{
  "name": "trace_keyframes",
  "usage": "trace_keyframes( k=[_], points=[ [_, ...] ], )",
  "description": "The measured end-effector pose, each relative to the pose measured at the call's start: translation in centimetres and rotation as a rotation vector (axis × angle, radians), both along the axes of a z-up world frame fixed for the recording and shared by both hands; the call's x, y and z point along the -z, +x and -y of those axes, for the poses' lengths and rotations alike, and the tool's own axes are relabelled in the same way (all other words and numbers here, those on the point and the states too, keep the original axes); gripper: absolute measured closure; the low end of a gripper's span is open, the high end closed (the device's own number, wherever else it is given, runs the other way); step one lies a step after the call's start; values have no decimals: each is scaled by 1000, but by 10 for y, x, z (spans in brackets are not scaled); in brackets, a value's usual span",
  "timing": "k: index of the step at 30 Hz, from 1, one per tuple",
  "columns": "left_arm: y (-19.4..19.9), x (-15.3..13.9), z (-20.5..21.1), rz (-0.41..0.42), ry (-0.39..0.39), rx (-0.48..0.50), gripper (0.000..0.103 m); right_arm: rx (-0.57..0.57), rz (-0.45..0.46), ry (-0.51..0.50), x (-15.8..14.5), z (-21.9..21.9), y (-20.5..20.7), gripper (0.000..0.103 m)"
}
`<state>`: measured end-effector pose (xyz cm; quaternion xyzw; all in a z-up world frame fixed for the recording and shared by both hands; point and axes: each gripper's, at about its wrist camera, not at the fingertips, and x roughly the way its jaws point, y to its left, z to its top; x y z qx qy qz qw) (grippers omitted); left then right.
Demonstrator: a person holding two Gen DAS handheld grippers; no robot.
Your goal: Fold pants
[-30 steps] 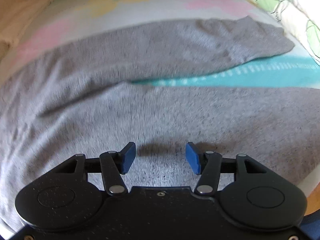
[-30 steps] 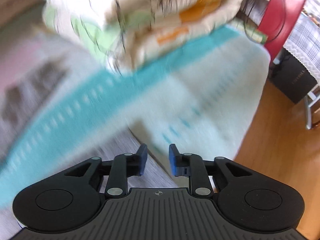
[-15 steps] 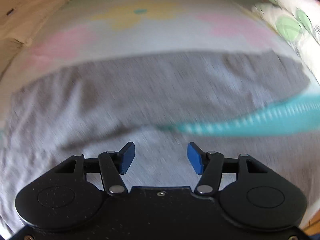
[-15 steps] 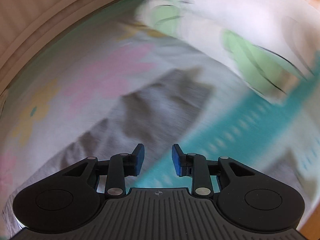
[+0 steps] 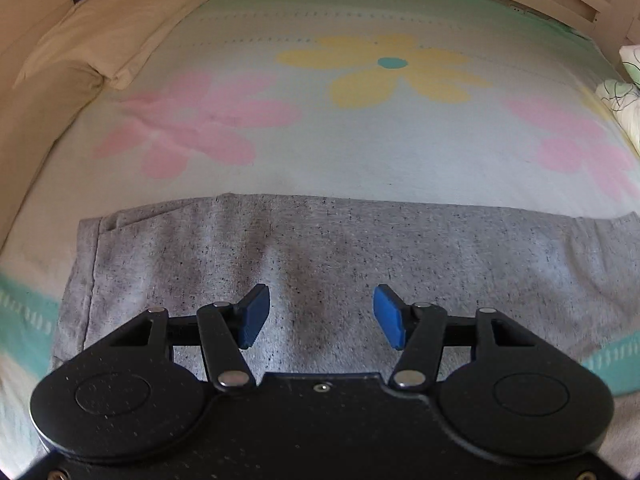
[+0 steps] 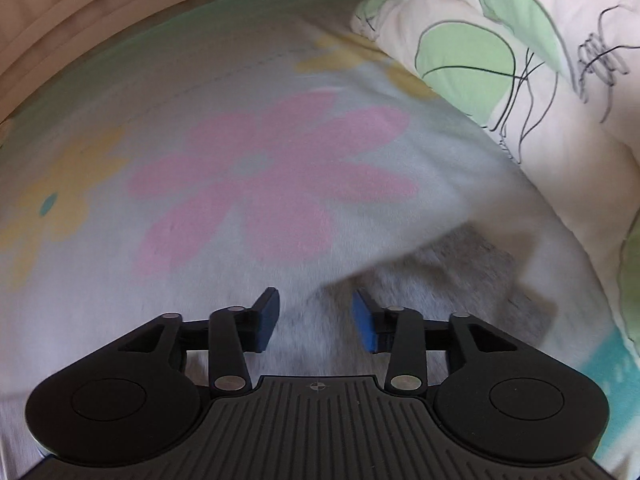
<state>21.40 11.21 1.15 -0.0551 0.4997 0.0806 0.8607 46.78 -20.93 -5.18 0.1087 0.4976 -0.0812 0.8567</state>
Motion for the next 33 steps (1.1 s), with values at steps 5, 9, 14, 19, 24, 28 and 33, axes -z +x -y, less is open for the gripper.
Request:
trace_keyframes(
  k=[5,9,14,19,24,28,33],
  points=[
    [4,3,1,-3,15,11,41,73,-29,-29,19,-2,17,59],
    [6,8,-1,-16,6,-2,41,124,-97,-75,30,-10,22,60],
    [6,7,1,-24,10,8,41,127,-109,-65,29,-9,-1,94],
    [5,7,1,-31,-10,9,41,132,-37,28,6,4,-50,96],
    [4,5,0,-15,-37,-4,41,100,0,53,-18,9,-105,96],
    [5,1,1,10,-75,-11,39,75,-21,67,-24,11,-145,96],
    [12,-4,-1,28,-129,-29,36,71,-40,88,-17,11,-178,96]
  ],
)
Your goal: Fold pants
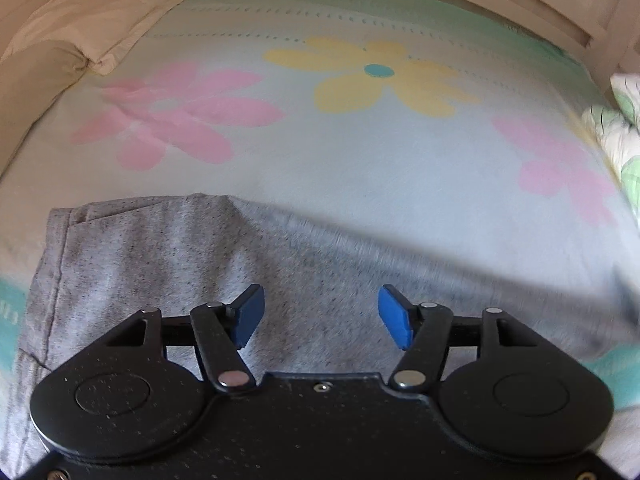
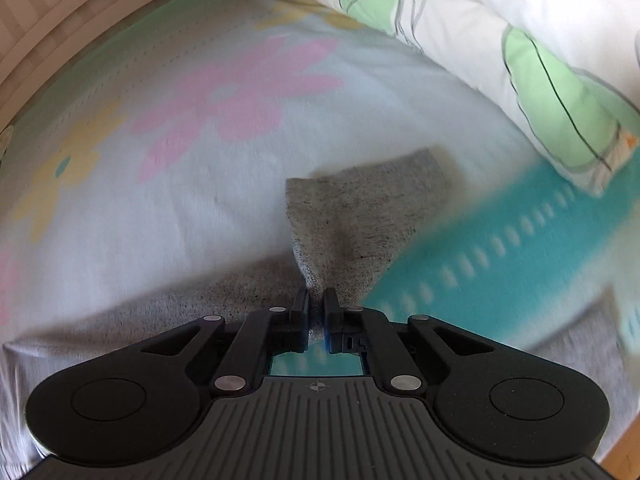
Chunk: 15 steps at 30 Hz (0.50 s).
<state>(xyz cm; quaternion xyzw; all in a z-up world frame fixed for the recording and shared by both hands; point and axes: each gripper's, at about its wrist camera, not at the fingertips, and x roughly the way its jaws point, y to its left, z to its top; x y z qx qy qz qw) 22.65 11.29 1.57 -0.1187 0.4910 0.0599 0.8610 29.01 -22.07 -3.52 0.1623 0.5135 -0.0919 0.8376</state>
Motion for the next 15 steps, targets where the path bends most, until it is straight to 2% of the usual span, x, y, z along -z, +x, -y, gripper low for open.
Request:
trace_keyframes(
  k=[2,5,15],
  points=[
    [9,0,-4,4,-37,-27,30,11,-19,25,7,3,-1,96],
    [27,8,-8,-14,-74,-56,29,1,-30,25,11,4,1,96],
    [81,59,-22,-145,-81,-155,29,-13,-45,39,15,6,3,96]
  ],
)
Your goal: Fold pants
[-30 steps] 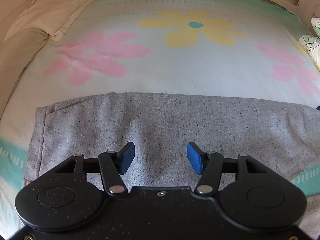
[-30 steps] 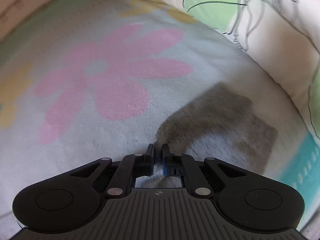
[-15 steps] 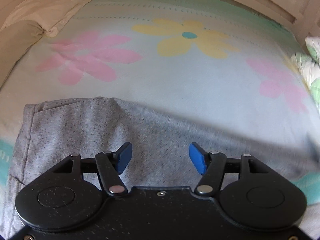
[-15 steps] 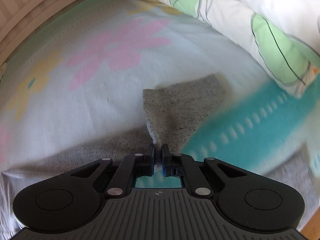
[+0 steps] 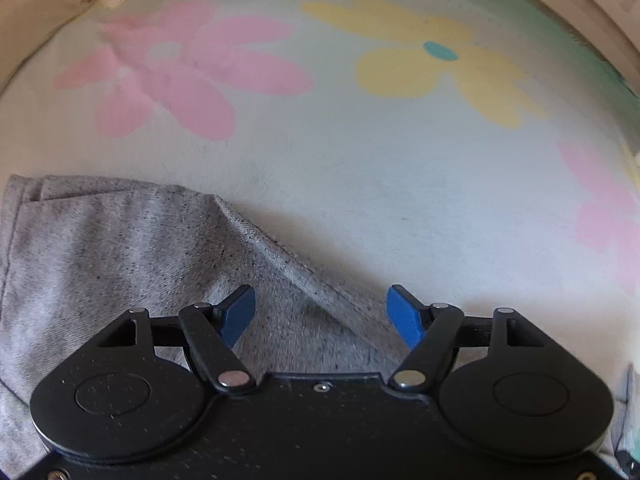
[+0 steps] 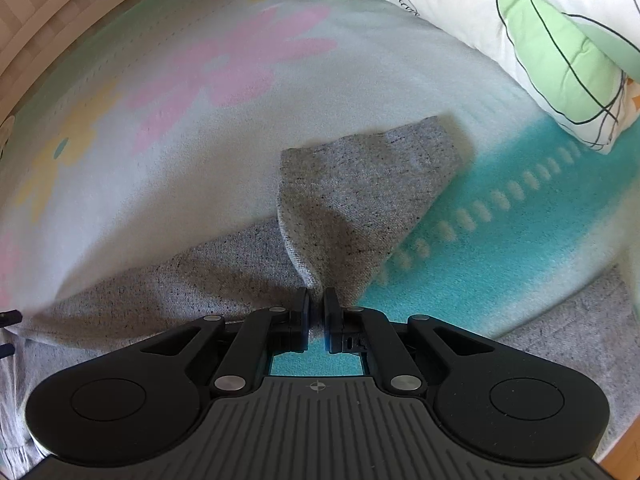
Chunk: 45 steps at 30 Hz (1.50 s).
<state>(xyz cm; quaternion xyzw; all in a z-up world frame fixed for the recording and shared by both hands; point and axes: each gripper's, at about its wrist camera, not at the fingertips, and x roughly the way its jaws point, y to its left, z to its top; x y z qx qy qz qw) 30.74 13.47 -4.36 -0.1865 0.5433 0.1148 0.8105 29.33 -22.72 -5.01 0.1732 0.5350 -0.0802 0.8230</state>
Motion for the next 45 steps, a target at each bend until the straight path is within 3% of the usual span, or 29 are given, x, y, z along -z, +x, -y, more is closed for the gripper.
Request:
trace_keyframes(
  k=[5,6,8,9,13,20,28,33,37,45],
  points=[
    [18,17,0,-42,-34,-26,30,7,4,13,1,2,-6,96],
    [23,20,0,-53,-59,-24,34,6,6,16,1,3,-6,96],
    [27,18,1,-40,-56,-32,80,5,13,16,0,4,-7,96],
    [27,15,2,-32,-50,-22,97,2,20,13,-1,5,-8,96],
    [3,-16,11,51,13,11,98,4,59,-1,-15,5,-15,96],
    [-83,-87,43,184,130,86,98,31,157,-33,-47,16,-58,96],
    [-188,-128,62,296,128,133,98,72,128,-37,-45,36,-119,96],
    [-232,-115,60,297,103,133,98,38,77,-96,-33,38,-137,96],
    [-256,-96,64,277,127,151,98,-4,0,-131,-16,38,-143,96],
    [-275,-44,69,137,123,193,98,-6,-92,-132,2,44,-147,95]
  ],
)
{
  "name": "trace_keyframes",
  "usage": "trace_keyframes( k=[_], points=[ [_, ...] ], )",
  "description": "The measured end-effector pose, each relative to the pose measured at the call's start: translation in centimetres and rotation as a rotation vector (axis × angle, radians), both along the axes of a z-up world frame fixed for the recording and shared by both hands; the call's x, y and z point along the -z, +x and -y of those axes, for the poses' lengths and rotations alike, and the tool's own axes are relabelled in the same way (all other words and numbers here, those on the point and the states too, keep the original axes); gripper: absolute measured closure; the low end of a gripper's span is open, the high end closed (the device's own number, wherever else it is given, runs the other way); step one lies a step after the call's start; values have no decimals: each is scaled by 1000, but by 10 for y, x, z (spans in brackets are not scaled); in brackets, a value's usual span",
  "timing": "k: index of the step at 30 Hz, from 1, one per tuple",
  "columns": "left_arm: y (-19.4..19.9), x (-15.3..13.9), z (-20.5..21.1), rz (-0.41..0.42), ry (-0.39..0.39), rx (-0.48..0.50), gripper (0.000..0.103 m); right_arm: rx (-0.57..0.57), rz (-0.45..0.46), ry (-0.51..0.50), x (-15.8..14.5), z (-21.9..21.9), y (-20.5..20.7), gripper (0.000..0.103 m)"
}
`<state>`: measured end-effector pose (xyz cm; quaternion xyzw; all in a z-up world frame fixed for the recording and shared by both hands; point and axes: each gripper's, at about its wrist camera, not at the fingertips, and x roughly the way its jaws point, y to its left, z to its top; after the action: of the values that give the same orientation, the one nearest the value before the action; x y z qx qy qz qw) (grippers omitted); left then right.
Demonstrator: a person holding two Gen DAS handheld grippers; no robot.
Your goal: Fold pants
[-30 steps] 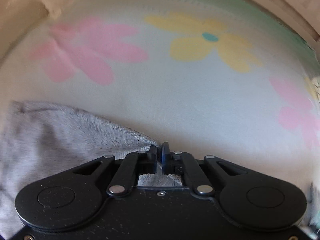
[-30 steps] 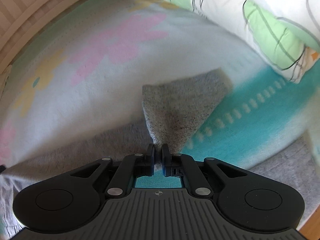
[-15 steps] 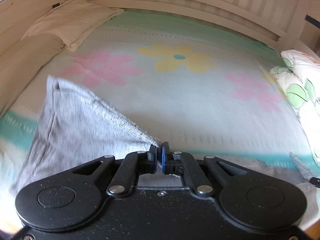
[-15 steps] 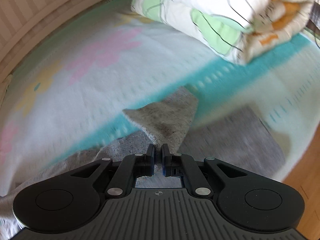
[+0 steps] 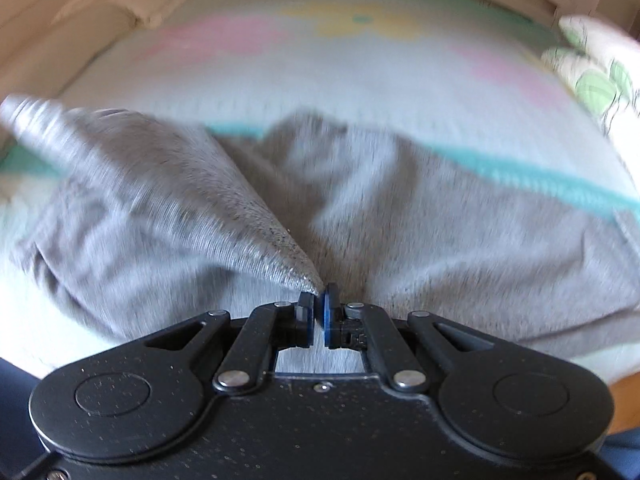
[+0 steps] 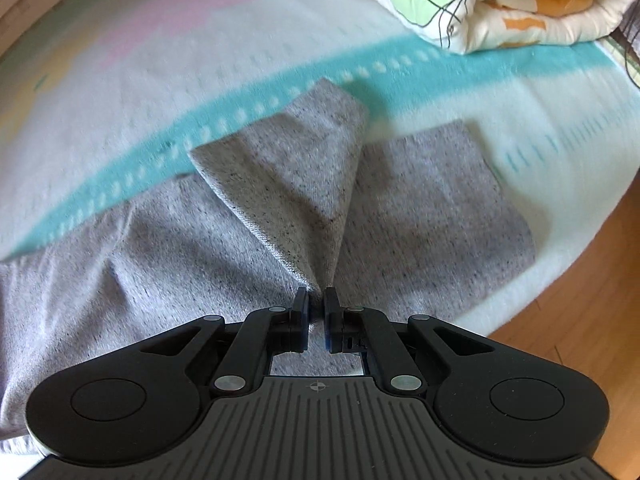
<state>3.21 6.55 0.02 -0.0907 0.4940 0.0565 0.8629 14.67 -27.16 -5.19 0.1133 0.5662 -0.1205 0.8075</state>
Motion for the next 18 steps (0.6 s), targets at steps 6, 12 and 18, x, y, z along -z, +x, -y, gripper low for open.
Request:
trace_keyframes(
  k=[6,12,18],
  points=[
    [14,23,-4,-79,-18,13,97,11,100,-76,-19,-9,-4,85],
    [23,32,-8,-98,-40,1,97,-97,197,-213,-25,-35,16,84],
    [17,42,8,-75,18,28,97,-234,197,-241,-8,-70,56,79]
  ],
)
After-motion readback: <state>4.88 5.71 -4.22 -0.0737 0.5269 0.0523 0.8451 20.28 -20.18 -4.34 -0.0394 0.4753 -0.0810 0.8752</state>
